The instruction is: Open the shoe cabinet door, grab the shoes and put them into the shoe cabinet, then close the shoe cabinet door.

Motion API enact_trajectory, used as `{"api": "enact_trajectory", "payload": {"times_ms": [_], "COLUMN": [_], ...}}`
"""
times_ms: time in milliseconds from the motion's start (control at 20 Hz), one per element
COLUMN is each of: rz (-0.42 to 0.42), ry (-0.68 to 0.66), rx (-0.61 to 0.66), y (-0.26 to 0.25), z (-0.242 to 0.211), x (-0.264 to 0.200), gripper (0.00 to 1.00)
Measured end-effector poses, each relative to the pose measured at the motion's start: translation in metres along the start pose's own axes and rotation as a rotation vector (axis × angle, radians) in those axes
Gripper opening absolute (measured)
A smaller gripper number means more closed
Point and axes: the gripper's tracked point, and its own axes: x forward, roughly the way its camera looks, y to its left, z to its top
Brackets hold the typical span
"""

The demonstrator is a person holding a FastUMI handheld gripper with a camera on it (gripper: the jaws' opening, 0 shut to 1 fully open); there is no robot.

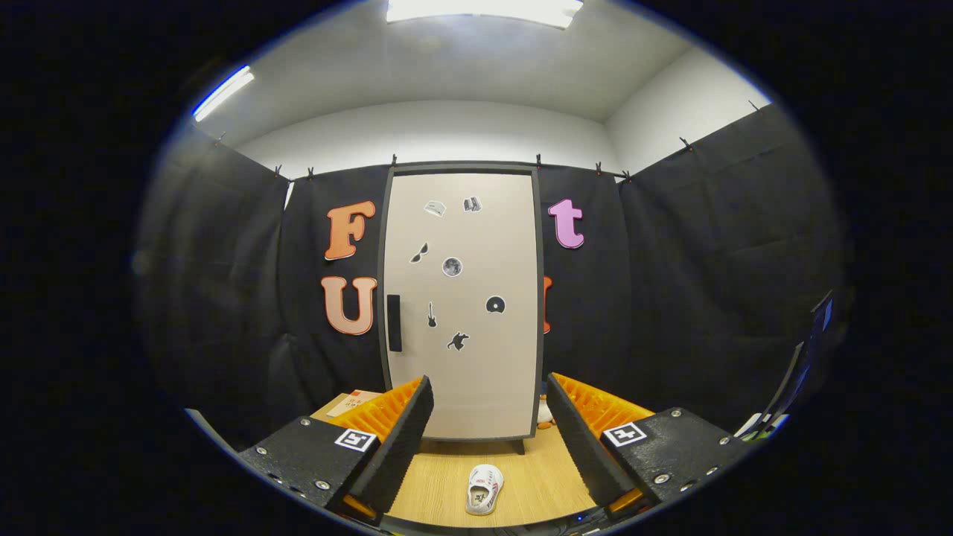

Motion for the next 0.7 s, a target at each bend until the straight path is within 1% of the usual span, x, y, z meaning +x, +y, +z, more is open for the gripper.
{"api": "enact_trajectory", "payload": {"times_ms": [450, 700], "rz": [-0.028, -0.019], "ry": [0.003, 0.021], "rx": [-0.003, -0.004], "y": [-0.0058, 0.0019], "z": [0.0012, -0.0053], "x": [-0.0011, 0.0001], "gripper": [0.95, 0.95]}}
